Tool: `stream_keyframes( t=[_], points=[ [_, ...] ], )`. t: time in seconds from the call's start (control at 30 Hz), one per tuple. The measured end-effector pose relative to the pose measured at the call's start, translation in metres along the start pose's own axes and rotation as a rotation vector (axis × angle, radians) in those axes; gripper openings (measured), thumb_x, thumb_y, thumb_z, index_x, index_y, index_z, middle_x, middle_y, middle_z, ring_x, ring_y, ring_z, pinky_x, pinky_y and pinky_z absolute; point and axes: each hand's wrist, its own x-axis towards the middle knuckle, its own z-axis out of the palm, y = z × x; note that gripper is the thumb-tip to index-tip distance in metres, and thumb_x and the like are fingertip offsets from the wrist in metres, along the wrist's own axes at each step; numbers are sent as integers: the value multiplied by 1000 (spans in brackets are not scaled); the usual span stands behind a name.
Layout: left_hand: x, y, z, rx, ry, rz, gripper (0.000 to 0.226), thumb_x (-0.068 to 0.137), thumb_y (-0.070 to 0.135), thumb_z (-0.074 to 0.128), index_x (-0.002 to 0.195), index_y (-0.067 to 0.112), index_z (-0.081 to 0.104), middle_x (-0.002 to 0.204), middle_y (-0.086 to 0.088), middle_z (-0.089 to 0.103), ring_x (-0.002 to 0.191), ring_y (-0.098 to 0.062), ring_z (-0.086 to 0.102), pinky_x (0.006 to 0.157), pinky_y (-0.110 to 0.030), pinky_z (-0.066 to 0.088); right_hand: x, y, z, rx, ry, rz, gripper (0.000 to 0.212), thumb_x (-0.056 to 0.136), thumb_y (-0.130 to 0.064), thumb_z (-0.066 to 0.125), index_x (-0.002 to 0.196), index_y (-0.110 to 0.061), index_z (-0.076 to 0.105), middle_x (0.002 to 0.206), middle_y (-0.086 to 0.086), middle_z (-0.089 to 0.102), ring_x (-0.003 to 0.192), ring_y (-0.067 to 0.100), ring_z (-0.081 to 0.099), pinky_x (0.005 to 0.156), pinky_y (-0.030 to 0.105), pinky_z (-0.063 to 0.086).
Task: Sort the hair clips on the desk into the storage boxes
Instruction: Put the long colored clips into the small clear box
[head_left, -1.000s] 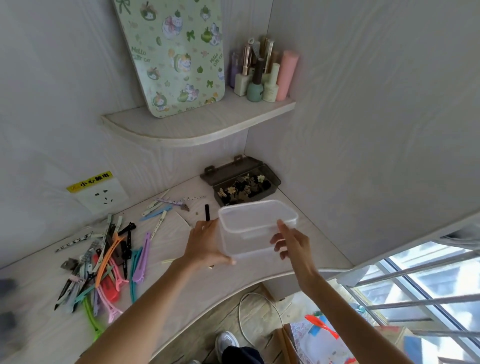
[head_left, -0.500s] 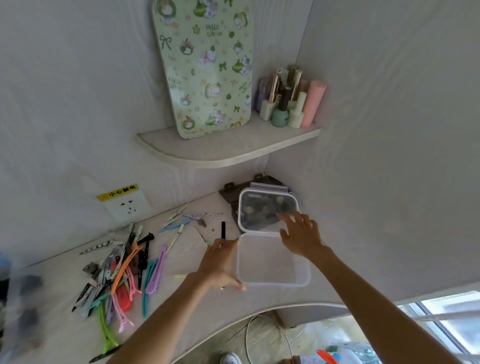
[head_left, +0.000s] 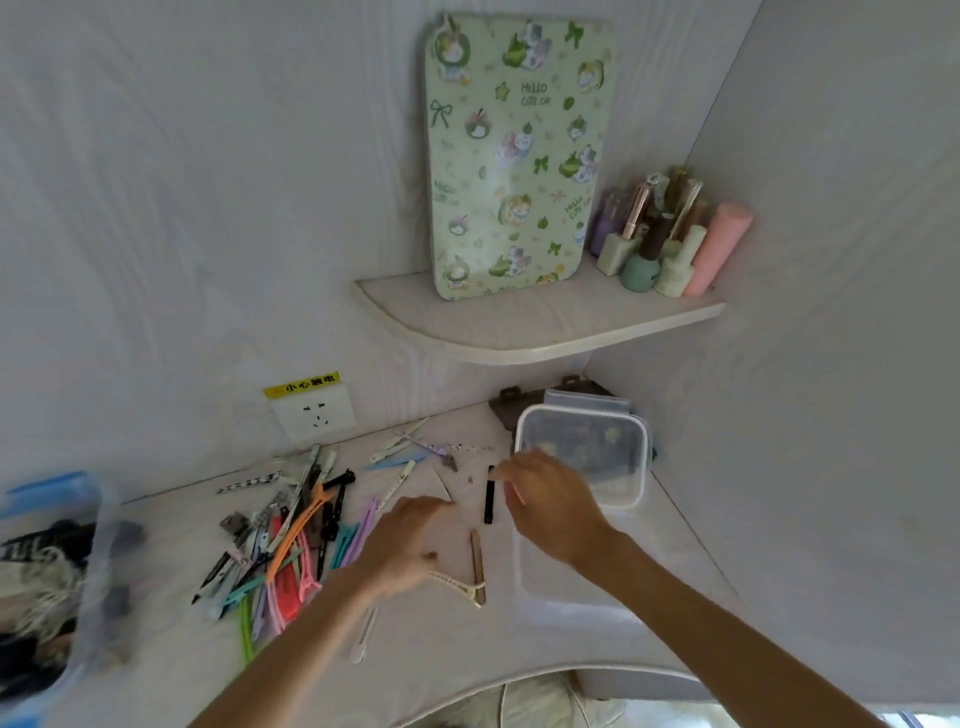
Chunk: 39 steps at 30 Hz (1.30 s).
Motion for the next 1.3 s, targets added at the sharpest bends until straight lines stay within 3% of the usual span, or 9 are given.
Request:
stream_keyframes(
  t=[0.13, 0.27, 0.47, 0.63, 0.83, 0.93, 1.1, 1.2, 1.3],
  points=[
    [3, -19, -2, 240, 44, 71, 68, 91, 4, 46, 147, 32, 19, 156, 10, 19, 141, -13, 20, 113, -33, 24, 41, -23, 27, -87, -368, 156, 26, 92, -12, 50, 118, -10, 52, 121, 10, 58, 111, 25, 57, 90, 33, 46],
    [13, -19, -5, 407, 51, 141, 72, 90, -3, 43, 148, 31, 15, 157, 9, 12, 143, -16, 16, 112, -38, 27, 62, -31, 45, -223, -476, 268, 33, 93, -14, 51, 125, -6, 46, 127, 9, 54, 117, 22, 55, 92, 28, 45],
    [21, -19, -15, 431, 166, 210, 33, 90, 9, 53, 121, 20, 58, 150, 4, 34, 139, -20, 30, 104, -37, 37, 73, -35, 64, -159, -521, 366, 39, 94, -11, 49, 130, -6, 33, 129, 12, 52, 116, 25, 55, 94, 30, 44],
    [8, -33, -20, 376, 131, 189, 13, 88, 23, 59, 101, 26, 63, 114, 9, 62, 110, -14, 53, 89, -30, 40, 58, -33, 64, -58, -660, 344, 70, 92, -16, 51, 144, 4, 8, 139, 18, 42, 125, 30, 46, 100, 33, 39],
    [-14, -41, -18, 283, -18, 186, 44, 80, 48, 64, 119, 29, 58, 124, 11, 57, 114, -9, 52, 101, -29, 37, 43, -40, 63, -57, -786, 272, 82, 92, -24, 53, 145, 5, -1, 142, 17, 38, 127, 31, 43, 102, 36, 38],
    [-22, -42, -16, 309, -37, 167, 48, 77, 40, 70, 121, 28, 55, 125, 12, 54, 115, -8, 49, 102, -28, 34, 39, -47, 68, -70, -730, 267, 72, 95, -19, 48, 145, 5, 2, 143, 16, 37, 128, 30, 43, 102, 34, 37],
    [-28, -43, -14, 306, 68, 169, 26, 84, 42, 62, 106, 30, 63, 107, 14, 63, 104, -6, 51, 95, -24, 34, 30, -55, 71, -55, -592, 205, 41, 86, -14, 58, 122, -4, 43, 124, 12, 53, 113, 28, 55, 89, 31, 45],
    [-34, -42, -10, 313, 106, 186, 23, 85, 42, 61, 103, 30, 65, 103, 13, 64, 102, -7, 51, 92, -24, 31, 21, -55, 69, 17, -515, 215, 30, 79, -19, 64, 98, -12, 42, 112, 10, 59, 102, 28, 59, 75, 30, 42],
    [-39, -40, -7, 295, 131, 188, 22, 85, 41, 62, 103, 29, 66, 100, 14, 66, 96, -5, 55, 96, -24, 36, 15, -51, 63, 110, -441, 216, 30, 78, -21, 66, 99, -11, 48, 106, 11, 61, 97, 29, 59, 69, 28, 36]
  ],
)
